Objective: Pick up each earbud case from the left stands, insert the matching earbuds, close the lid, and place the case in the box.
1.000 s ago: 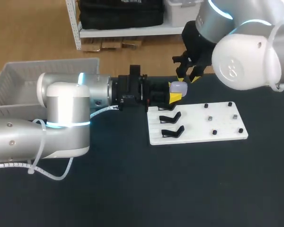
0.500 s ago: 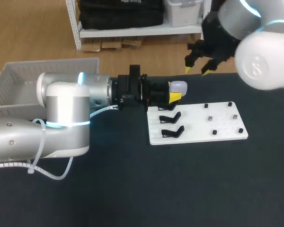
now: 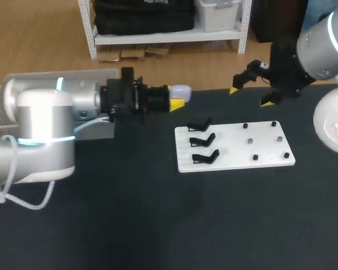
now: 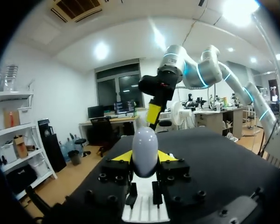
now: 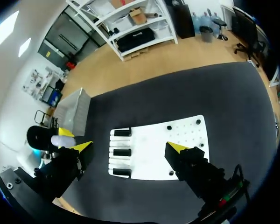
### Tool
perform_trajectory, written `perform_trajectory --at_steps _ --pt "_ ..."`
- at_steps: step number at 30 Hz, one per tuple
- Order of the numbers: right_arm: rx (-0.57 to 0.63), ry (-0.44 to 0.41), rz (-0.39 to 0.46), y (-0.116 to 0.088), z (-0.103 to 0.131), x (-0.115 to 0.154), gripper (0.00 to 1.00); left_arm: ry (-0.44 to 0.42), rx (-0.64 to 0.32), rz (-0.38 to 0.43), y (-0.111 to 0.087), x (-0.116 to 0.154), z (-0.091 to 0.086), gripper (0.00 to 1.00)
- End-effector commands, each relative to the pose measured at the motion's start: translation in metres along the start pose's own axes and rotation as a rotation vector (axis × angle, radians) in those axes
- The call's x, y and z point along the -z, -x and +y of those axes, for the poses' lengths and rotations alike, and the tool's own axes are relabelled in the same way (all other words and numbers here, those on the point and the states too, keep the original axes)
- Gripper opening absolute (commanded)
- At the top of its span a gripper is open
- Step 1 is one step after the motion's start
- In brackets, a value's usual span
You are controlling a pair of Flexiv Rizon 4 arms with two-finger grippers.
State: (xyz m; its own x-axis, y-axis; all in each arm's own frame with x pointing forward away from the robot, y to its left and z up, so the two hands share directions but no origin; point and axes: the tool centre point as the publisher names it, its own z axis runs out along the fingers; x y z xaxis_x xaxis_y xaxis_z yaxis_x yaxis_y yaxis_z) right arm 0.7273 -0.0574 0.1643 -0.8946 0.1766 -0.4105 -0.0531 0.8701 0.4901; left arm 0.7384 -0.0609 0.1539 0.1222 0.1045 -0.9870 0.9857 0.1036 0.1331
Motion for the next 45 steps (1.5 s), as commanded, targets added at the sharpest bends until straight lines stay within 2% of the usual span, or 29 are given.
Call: perform_trajectory --at_steps 1,2,4,11,20,24,28,33,37,39,41,43,45 --pt "-0.001 -0.010 -0.055 -0.004 0.001 0.002 1.00 0.079 -0.017 0.009 0.002 0.057 0.003 0.00" --pt "-0.001 -0.010 -0.055 -0.004 0.001 0.002 1.00 0.090 -0.028 0.002 0.001 0.067 0.007 0.00" --pt "-0.001 -0.010 -0.055 -0.004 0.001 0.002 1.00 0.110 -0.022 0.042 -0.002 0.083 0.017 0.00" --pt "-0.001 -0.010 -0.055 -0.004 0.001 0.002 1.00 0.159 -0.031 0.042 -0.018 0.134 0.051 0.00" --pt "-0.001 -0.010 -0.055 -0.004 0.001 0.002 1.00 0.232 0.018 0.060 -0.053 0.180 0.078 0.00" --pt "-0.001 -0.010 -0.055 -0.004 0.001 0.002 1.00 0.233 0.033 0.071 -0.062 0.193 0.091 0.00" --pt "-0.001 -0.010 -0.055 -0.004 0.001 0.002 1.00 0.256 0.074 0.086 -0.080 0.208 0.106 0.00" --pt "-0.001 -0.010 -0.055 -0.004 0.001 0.002 1.00 0.292 0.103 0.083 -0.100 0.220 0.113 0.00" --pt "-0.001 -0.010 -0.055 -0.004 0.001 0.002 1.00 0.313 0.152 0.089 -0.117 0.226 0.111 0.00" --pt "-0.001 -0.010 -0.055 -0.004 0.001 0.002 1.00 0.309 0.154 0.089 -0.119 0.226 0.108 0.01" --pt "-0.001 -0.010 -0.055 -0.004 0.001 0.002 1.00 0.301 0.152 0.088 -0.119 0.225 0.106 0.34" --pt "-0.001 -0.010 -0.055 -0.004 0.001 0.002 1.00 0.299 0.147 0.093 -0.114 0.225 0.105 1.00" --pt "-0.001 -0.010 -0.055 -0.004 0.001 0.002 1.00 0.318 0.136 0.097 -0.109 0.227 0.104 1.00"
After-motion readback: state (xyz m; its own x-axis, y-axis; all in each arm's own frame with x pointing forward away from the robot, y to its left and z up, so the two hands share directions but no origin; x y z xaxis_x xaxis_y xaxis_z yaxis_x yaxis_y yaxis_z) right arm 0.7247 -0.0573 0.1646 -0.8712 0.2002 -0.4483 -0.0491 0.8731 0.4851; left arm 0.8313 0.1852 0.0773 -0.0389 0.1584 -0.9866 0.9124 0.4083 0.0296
